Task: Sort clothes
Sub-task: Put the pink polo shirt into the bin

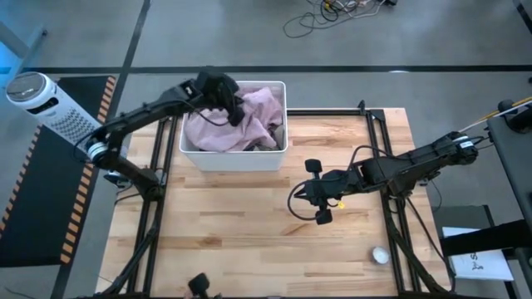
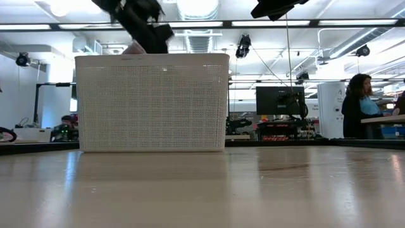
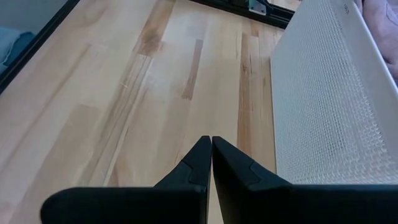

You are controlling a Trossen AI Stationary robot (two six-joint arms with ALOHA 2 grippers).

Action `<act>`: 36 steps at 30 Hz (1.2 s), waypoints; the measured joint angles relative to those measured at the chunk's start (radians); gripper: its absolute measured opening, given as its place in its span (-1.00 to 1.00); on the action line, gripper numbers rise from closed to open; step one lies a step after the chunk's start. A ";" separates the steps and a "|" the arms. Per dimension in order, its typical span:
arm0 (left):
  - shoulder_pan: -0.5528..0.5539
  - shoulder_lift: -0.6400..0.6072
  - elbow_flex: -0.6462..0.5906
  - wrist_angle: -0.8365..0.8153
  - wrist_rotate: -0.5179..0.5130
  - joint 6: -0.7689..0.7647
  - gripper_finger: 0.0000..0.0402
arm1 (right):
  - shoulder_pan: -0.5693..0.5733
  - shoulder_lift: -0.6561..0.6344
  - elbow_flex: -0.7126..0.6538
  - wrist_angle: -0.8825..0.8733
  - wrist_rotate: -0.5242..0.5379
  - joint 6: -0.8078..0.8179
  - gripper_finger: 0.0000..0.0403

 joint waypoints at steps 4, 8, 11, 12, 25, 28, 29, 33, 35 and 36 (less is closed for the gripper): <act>-0.018 -0.091 0.078 -0.168 0.000 -0.005 -1.00 | 0.000 0.000 0.000 -0.006 0.000 0.000 -1.00; -0.057 -0.167 0.099 -0.372 -0.001 -0.049 -1.00 | 0.000 0.000 0.000 -0.007 0.000 -0.002 -1.00; -0.091 -0.216 0.070 -0.461 -0.013 -0.089 -1.00 | 0.000 0.000 0.000 -0.007 0.000 -0.010 -1.00; -0.104 -0.228 0.050 -0.468 -0.029 -0.102 -1.00 | 0.000 0.000 0.000 -0.006 0.000 -0.013 -1.00; -0.126 -0.108 -0.321 -0.060 0.062 -0.193 -1.00 | -0.001 -0.001 0.000 -0.002 0.000 -0.024 -1.00; -0.116 -0.040 -0.333 0.032 0.120 -0.207 -1.00 | -0.002 -0.001 0.000 -0.003 0.000 -0.025 -1.00; -0.112 -0.016 -0.333 0.052 0.132 -0.206 -1.00 | -0.002 -0.001 0.000 -0.003 0.000 -0.021 -1.00; -0.101 0.050 -0.315 0.091 0.069 -0.141 -1.00 | -0.003 -0.001 0.000 -0.006 0.000 -0.021 -1.00; -0.095 0.059 -0.280 0.073 0.064 -0.131 -1.00 | -0.003 -0.001 0.000 -0.006 0.000 -0.015 -1.00; -0.093 0.062 -0.264 0.061 0.064 -0.122 -1.00 | -0.003 -0.001 0.000 -0.006 0.000 -0.016 -1.00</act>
